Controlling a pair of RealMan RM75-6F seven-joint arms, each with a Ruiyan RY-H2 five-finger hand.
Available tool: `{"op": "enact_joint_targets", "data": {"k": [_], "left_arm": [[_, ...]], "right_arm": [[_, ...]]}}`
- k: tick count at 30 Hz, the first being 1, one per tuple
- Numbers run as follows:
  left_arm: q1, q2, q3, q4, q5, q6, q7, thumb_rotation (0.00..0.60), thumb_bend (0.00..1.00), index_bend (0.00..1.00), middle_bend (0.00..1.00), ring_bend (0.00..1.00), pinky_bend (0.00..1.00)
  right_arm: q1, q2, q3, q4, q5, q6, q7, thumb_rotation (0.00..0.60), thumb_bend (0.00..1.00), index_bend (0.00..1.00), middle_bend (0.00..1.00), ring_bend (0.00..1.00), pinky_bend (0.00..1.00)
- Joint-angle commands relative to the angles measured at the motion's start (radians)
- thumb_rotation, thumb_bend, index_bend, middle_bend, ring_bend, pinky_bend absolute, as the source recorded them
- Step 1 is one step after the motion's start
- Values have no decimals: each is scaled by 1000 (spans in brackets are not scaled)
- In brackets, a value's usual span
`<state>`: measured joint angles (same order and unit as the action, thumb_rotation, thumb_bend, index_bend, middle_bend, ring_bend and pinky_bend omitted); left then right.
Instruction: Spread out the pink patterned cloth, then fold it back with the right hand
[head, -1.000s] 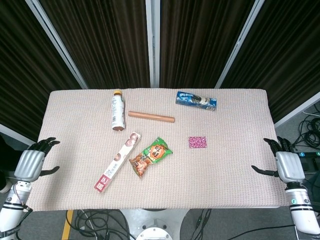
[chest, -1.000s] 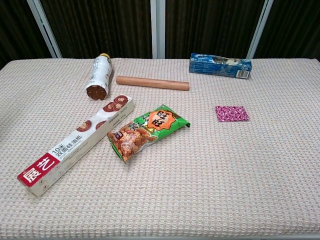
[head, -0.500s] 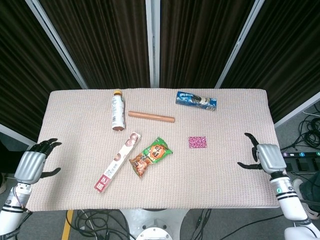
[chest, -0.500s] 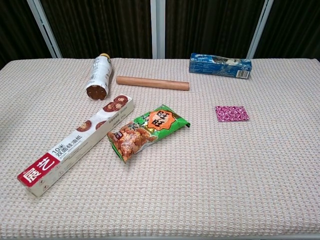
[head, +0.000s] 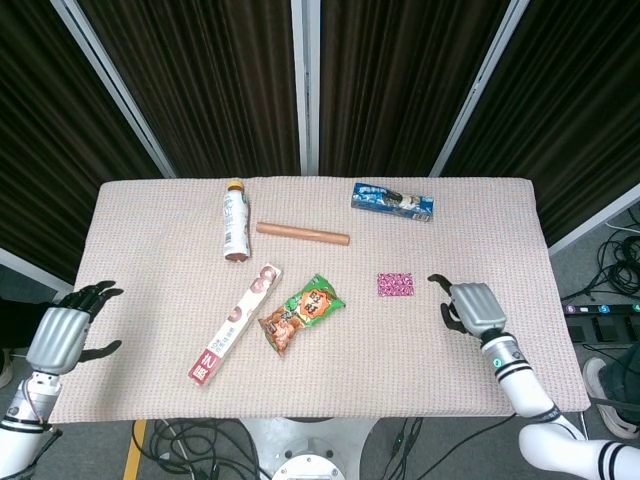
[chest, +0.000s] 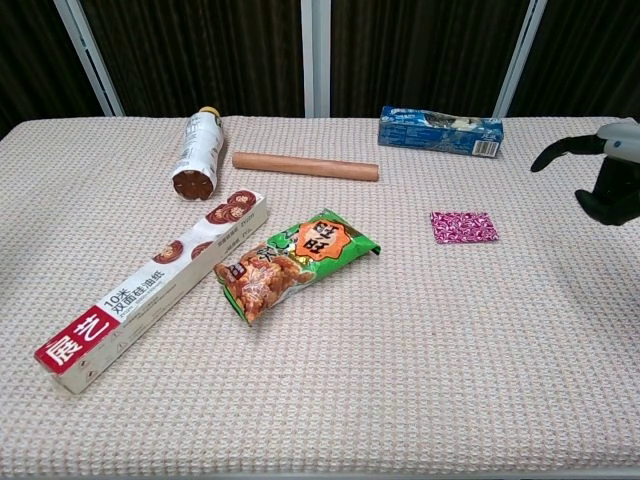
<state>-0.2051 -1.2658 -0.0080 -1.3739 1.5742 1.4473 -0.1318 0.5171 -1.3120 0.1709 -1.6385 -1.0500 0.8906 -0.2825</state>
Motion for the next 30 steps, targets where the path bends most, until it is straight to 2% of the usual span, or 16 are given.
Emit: {"op": "enact_joint_targets", "data": {"k": [1,10,15,21,30], "left_arm": [[2,3,1,1,1,2,-4,600,34,286,287,237,335],[4,5,4,6,8,5,-18,600,34,286,287,237,335],[5,6,3,13,5,3,-26,600,34,286,287,237,335],[4,8,0,32,-7,-9,-42,600,34,286,287,237,335],[0,10,-4,56,-19,-26,-57,600,34,286,287,237,335]], "right_arm": [[48,-50,4,6,85,-31,-51,600,682,189,1000,1000,1000],[149,-137,-2,72,277,-56,-170,600,699,183,1000,1000,1000],[205,-175,-17,110,388,-62,-234,600,750,183,1000,1000,1000],[257,-206,-34,151,491,-86,-272,600,756,181,1000,1000,1000],[315,-242,-59,207,545,-108,-296,600,757,178,1000,1000,1000]]}}
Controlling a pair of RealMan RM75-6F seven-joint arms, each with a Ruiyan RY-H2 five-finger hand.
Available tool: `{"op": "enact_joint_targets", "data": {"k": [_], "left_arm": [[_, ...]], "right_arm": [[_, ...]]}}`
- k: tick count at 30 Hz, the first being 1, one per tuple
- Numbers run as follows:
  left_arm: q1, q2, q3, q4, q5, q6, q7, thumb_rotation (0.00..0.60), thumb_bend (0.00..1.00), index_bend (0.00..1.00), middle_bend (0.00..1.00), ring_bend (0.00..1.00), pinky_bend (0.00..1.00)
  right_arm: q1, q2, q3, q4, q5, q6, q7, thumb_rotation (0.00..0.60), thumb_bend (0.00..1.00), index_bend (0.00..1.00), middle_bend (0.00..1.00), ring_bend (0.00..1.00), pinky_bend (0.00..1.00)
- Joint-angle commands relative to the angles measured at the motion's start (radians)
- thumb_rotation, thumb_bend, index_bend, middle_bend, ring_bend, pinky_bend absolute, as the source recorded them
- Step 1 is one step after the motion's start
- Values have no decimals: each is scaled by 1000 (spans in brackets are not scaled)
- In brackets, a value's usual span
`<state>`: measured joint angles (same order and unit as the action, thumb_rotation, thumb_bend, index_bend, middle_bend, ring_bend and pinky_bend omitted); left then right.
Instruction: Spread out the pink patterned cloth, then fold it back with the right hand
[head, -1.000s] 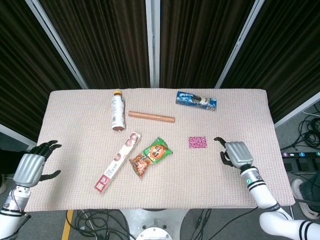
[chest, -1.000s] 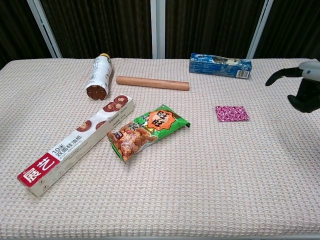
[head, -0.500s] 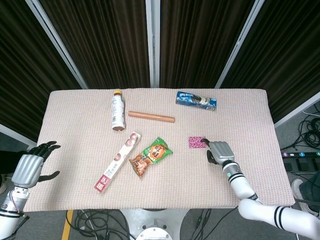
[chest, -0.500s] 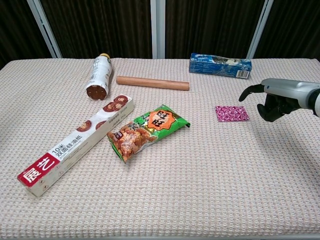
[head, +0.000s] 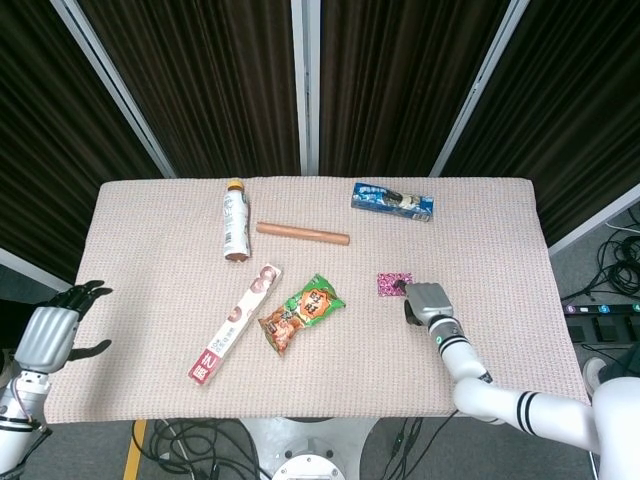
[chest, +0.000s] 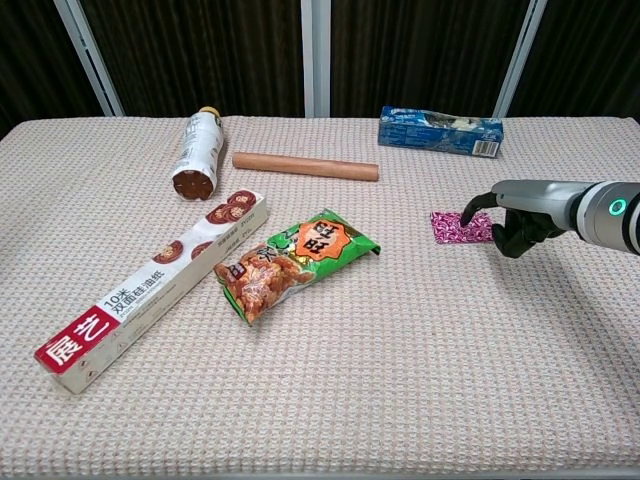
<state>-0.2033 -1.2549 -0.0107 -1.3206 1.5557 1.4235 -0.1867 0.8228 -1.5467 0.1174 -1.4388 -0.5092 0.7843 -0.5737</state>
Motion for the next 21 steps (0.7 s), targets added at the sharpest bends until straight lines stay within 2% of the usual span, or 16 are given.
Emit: {"op": "enact_joint_targets", "data": {"k": [1,14,21], "left_arm": [[-2,-1,-2,3,-1,-2,-4,600,34,286,287,237,335],[-3,-5,-3,24,-6,-9,-27,600,34,286,287,237,335],[-6,-5,-4,34,-9,-17,-34,600,34,286,287,237,335]], "right_arm": [[14,-10,-8,10,8,-3,-7,600,757,176,1000,1000,1000],[70,-47,-31,60,58,-16,-23,600,758,169,1000,1000,1000],[89,-54,-60,82,97,-28,-41,600,758,166,1000,1000,1000]]}}
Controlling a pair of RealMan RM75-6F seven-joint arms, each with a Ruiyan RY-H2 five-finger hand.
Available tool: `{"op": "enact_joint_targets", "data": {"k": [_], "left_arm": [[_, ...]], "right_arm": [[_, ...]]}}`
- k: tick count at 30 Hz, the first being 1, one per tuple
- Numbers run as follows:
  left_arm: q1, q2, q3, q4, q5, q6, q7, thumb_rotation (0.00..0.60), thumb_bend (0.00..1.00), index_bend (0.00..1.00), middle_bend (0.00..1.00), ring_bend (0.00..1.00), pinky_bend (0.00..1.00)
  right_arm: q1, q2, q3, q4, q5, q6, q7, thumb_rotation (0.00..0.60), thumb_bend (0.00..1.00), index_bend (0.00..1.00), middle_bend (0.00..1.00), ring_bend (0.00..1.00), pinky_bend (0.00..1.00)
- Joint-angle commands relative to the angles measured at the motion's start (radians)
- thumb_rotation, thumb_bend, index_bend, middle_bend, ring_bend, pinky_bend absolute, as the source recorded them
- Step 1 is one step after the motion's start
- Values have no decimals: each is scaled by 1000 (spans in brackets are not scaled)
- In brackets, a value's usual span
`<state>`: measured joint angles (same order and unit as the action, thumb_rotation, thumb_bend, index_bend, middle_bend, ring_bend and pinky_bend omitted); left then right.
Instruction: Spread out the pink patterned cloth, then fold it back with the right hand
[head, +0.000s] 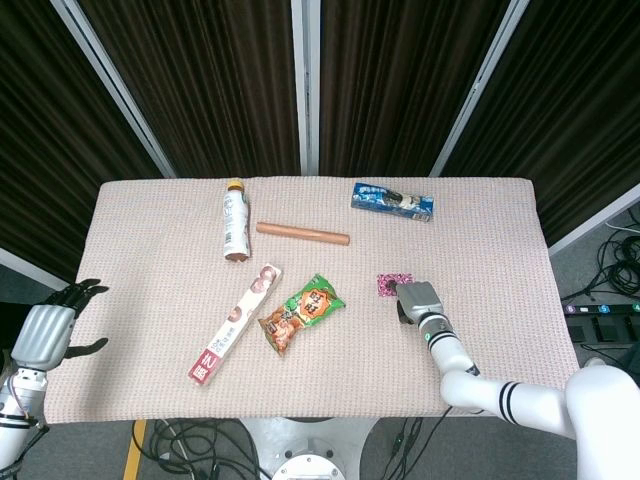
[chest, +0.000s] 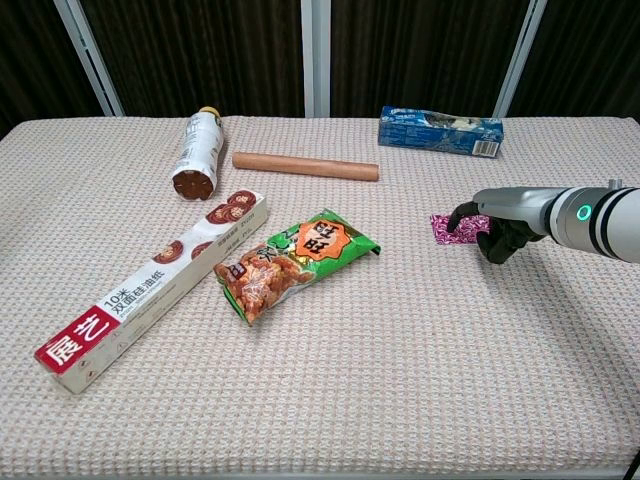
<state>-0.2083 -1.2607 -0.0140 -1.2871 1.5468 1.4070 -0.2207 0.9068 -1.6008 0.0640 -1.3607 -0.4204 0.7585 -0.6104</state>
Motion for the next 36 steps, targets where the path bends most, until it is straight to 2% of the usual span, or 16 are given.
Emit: {"op": "enact_joint_targets", "data": {"k": [1,17,36], "left_arm": [[-2,1,-1,0,0,-1,0,600,34,286,287,237,335],[-4,-4,-5,-9,-6,-5,23,600,34,286,287,237,335],[-8,-10,-7,-12,-12,-14,28,600,34,286,288,237,335]], "right_arm": [[6,0,-9,4,11,-3,-4,600,757,167,1000,1000,1000],[7,43,-54,5,35,-23,13,600,757,167,1000,1000,1000],[-25,115,-97,-3,-6,-33,64,600,757,166,1000,1000,1000]]}}
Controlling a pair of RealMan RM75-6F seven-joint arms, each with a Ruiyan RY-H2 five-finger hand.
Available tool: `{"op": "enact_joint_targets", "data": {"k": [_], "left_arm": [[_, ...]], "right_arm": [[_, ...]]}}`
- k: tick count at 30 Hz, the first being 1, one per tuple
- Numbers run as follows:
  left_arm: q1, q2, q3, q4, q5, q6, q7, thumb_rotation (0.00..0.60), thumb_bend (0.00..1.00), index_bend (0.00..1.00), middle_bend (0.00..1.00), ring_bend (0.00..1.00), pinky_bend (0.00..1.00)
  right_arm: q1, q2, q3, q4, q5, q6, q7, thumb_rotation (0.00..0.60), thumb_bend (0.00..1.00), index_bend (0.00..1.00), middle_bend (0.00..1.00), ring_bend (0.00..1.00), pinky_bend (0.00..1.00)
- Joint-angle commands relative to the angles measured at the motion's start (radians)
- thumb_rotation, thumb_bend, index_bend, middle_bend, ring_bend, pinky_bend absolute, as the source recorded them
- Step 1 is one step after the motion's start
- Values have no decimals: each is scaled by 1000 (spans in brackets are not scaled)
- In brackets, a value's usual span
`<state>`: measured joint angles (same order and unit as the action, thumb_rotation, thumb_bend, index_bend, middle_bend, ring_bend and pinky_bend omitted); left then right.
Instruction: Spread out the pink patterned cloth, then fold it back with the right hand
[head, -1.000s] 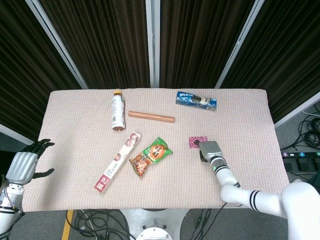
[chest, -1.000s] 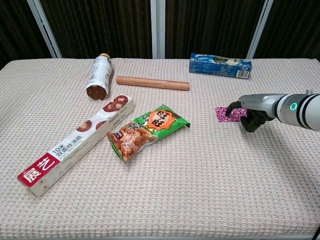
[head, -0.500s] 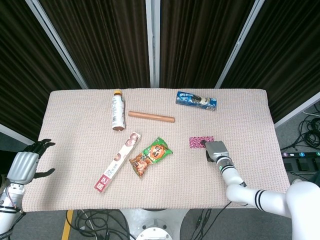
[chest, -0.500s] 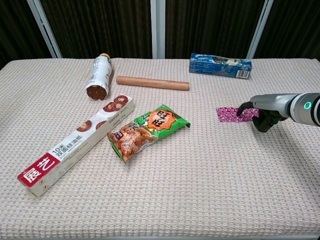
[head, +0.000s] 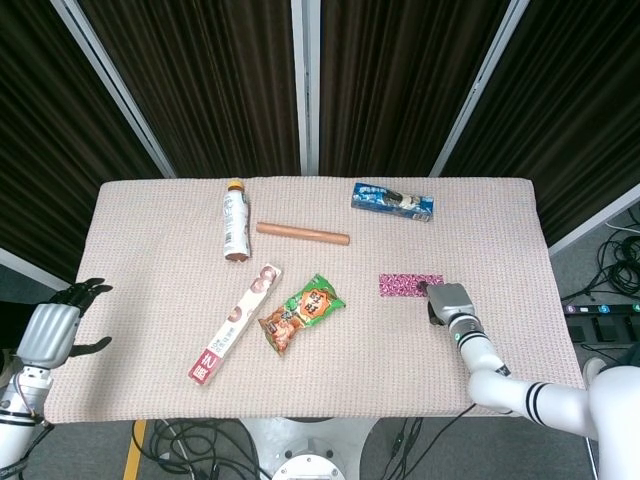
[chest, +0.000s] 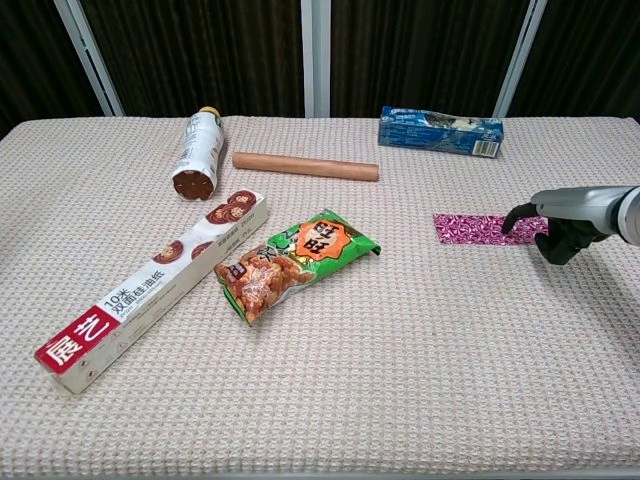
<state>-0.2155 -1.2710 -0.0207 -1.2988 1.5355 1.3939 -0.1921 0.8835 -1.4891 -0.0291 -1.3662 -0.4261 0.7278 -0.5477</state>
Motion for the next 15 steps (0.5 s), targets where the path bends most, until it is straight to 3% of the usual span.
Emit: {"op": "enact_joint_targets", "data": {"k": [1,15], "left_arm": [[0,0,-1,0,-1,-1,0,600,34,286,287,237,335],[-2,-1,-3,-11,-2,0,9,600,34,286,287,237,335]], "right_arm": [[-3,5,-6,5,0,-5,3,600,756,167,1000,1000,1000],[-20,48,-26,6,-19,-15,29,600,757,173,1000,1000,1000]]}}
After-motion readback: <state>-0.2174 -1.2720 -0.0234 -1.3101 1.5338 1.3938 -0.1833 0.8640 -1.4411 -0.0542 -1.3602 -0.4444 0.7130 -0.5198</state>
